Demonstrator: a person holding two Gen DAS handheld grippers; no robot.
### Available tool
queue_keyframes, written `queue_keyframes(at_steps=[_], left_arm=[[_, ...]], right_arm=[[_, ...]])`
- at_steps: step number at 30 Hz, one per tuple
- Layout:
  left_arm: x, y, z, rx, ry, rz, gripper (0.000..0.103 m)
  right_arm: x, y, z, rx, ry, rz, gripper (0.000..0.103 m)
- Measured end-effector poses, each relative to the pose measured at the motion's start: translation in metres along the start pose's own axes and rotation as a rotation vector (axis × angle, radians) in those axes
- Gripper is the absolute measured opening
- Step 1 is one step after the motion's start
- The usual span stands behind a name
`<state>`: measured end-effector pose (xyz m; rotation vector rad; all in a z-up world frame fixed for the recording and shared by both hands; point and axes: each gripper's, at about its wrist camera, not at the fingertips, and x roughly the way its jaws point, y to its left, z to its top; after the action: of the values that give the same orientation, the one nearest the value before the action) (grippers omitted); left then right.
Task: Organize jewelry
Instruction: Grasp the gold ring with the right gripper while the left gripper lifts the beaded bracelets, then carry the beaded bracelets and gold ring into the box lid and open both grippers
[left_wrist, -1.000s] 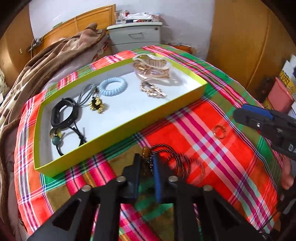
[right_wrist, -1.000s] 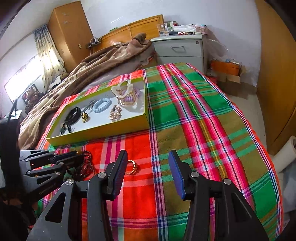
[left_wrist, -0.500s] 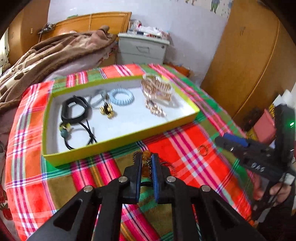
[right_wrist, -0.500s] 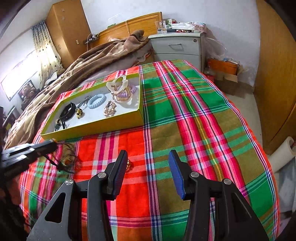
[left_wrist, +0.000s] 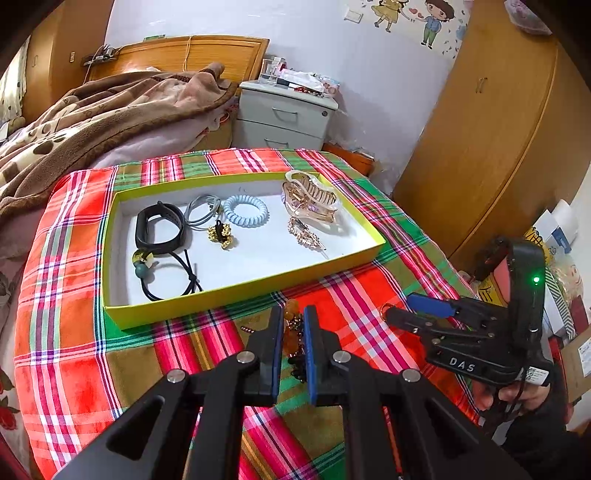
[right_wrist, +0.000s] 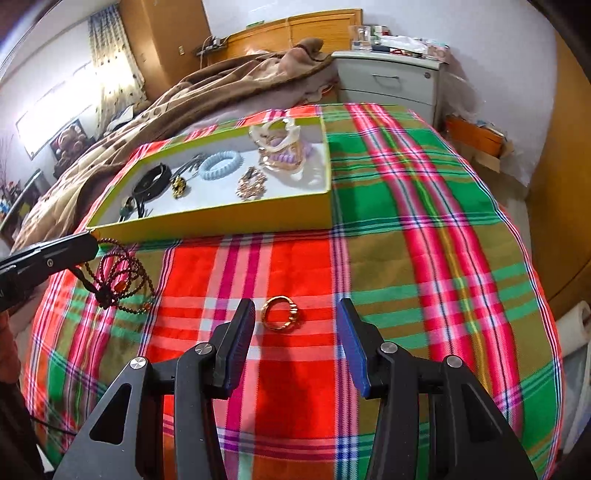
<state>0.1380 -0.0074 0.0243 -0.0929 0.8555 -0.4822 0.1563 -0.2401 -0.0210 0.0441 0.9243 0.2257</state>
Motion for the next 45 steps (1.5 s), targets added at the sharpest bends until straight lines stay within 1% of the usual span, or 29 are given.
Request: queue_keyframes(at_steps=[4, 8, 10, 12, 13, 20, 28, 37, 45], left_arm=[[0.0, 0.002, 0.0, -0.004, 0.003, 0.004, 0.011], [0.001, 0.001, 0.0, -0.004, 0.006, 0.004, 0.011], [0.002, 0.001, 0.0, -0.005, 0.007, 0.004, 0.011], [0.003, 0.0, -0.001, -0.007, 0.009, 0.005, 0.011], [0.003, 0.0, -0.001, -0.005, 0.009, 0.005, 0.011], [-0.002, -0.001, 0.001, -0.004, -0.003, 0.007, 0.011], [-0.013, 0.001, 0.004, -0.007, -0.026, 0.016, 0.011], [-0.027, 0.009, 0.017, -0.014, -0.061, 0.029, 0.011], [-0.031, 0.018, 0.04, -0.03, -0.097, 0.033, 0.011]], right_arm=[[0.003, 0.007, 0.001, -0.035, 0.004, -0.016, 0.047], [0.006, 0.015, 0.002, -0.077, 0.007, -0.054, 0.038], [0.006, 0.019, 0.001, -0.101, 0.01, -0.069, 0.037], [0.006, 0.021, 0.0, -0.108, 0.011, -0.074, 0.03], [0.005, 0.021, 0.0, -0.112, 0.01, -0.076, 0.024], [0.003, 0.022, -0.001, -0.106, 0.004, -0.08, 0.024], [-0.013, 0.017, 0.002, -0.061, -0.049, -0.06, 0.023], [-0.031, 0.029, 0.021, -0.069, -0.117, -0.016, 0.023], [-0.03, 0.042, 0.048, -0.076, -0.15, 0.022, 0.023]])
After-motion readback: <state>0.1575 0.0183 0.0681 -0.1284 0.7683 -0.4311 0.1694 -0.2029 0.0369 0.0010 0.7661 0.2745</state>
